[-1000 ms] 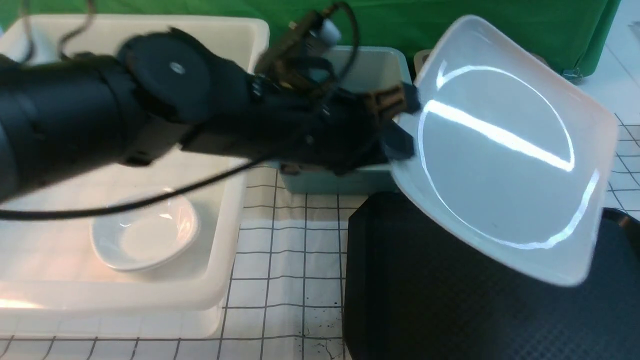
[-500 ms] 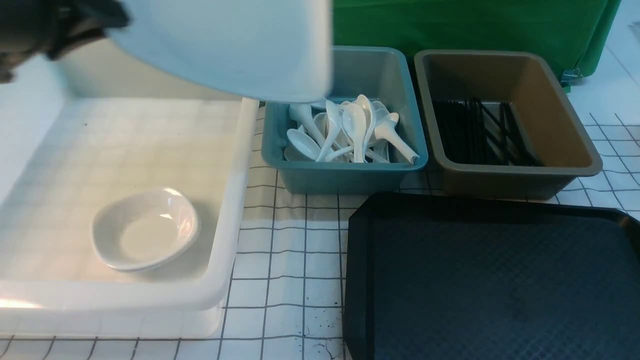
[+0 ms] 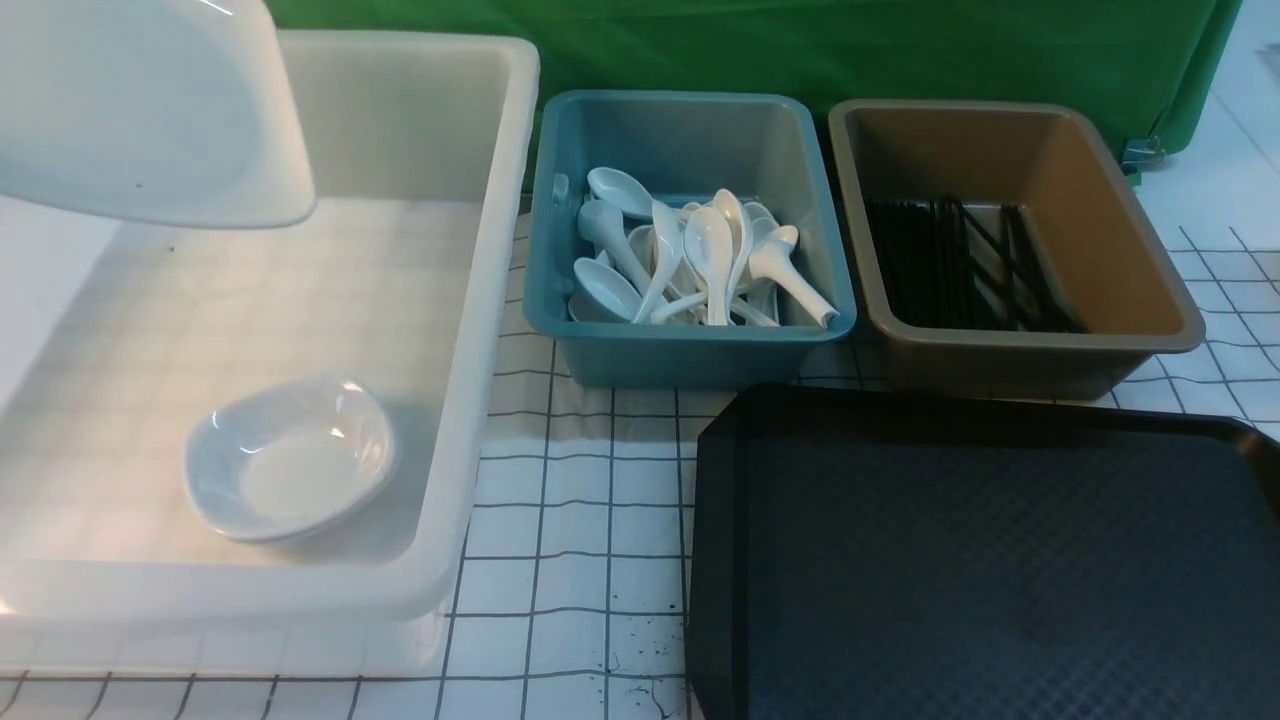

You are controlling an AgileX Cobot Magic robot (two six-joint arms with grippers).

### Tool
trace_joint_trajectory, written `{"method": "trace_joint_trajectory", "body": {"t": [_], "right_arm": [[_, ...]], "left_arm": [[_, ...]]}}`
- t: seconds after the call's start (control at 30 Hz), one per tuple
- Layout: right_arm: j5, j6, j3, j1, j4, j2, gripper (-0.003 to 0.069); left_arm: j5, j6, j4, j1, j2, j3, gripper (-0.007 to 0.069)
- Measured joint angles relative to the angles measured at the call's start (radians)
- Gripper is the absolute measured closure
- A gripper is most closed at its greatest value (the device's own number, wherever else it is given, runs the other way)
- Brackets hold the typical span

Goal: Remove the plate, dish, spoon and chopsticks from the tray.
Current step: Use the left arm to put the plate into the large storage box on the left

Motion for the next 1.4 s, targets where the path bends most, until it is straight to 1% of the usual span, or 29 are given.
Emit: {"method": "trace_joint_trajectory", "body": {"t": [0.17, 0.23, 0.27, 0.37, 0.5, 0.73, 1.03, 1.2, 1.37, 1.4], "right_arm": [[-0.004, 0.003, 0.0, 0.0, 0.005, 0.0, 0.0536], [-0.006, 0.01, 0.0, 0.0, 0.005, 0.0, 0.0559], [-0.006, 0.01, 0.0, 0.0, 0.005, 0.0, 0.0563], [-0.01, 0.011, 0.0, 0.0, 0.012, 0.0, 0.0627], [-0.027, 0.028, 0.0, 0.0, 0.012, 0.0, 0.0629], [-0.034, 0.063, 0.0, 0.0, 0.012, 0.0, 0.0629], [-0.041, 0.065, 0.0, 0.0, 0.012, 0.0, 0.0629], [-0.06, 0.096, 0.0, 0.0, 0.012, 0.0, 0.0629], [-0.087, 0.114, 0.0, 0.0, 0.012, 0.0, 0.0629], [-0.099, 0.116, 0.0, 0.0, 0.012, 0.0, 0.0629]], "left_arm": [[-0.054, 0.018, -0.006, 0.0, 0.088, -0.008, 0.0599], [-0.033, 0.06, -0.002, -0.001, 0.155, -0.047, 0.0599], [-0.03, 0.06, 0.0, -0.001, 0.161, -0.047, 0.0599], [0.05, 0.083, 0.036, -0.021, 0.265, -0.147, 0.0599], [0.117, 0.089, 0.078, -0.042, 0.368, -0.272, 0.0599], [0.137, 0.089, 0.178, -0.046, 0.49, -0.392, 0.0599], [0.083, 0.091, 0.183, -0.046, 0.574, -0.417, 0.0607], [0.07, 0.112, 0.181, -0.046, 0.607, -0.421, 0.061], [0.068, 0.136, 0.219, -0.067, 0.62, -0.427, 0.0611], [0.067, 0.146, 0.247, -0.08, 0.622, -0.429, 0.0611]]}}
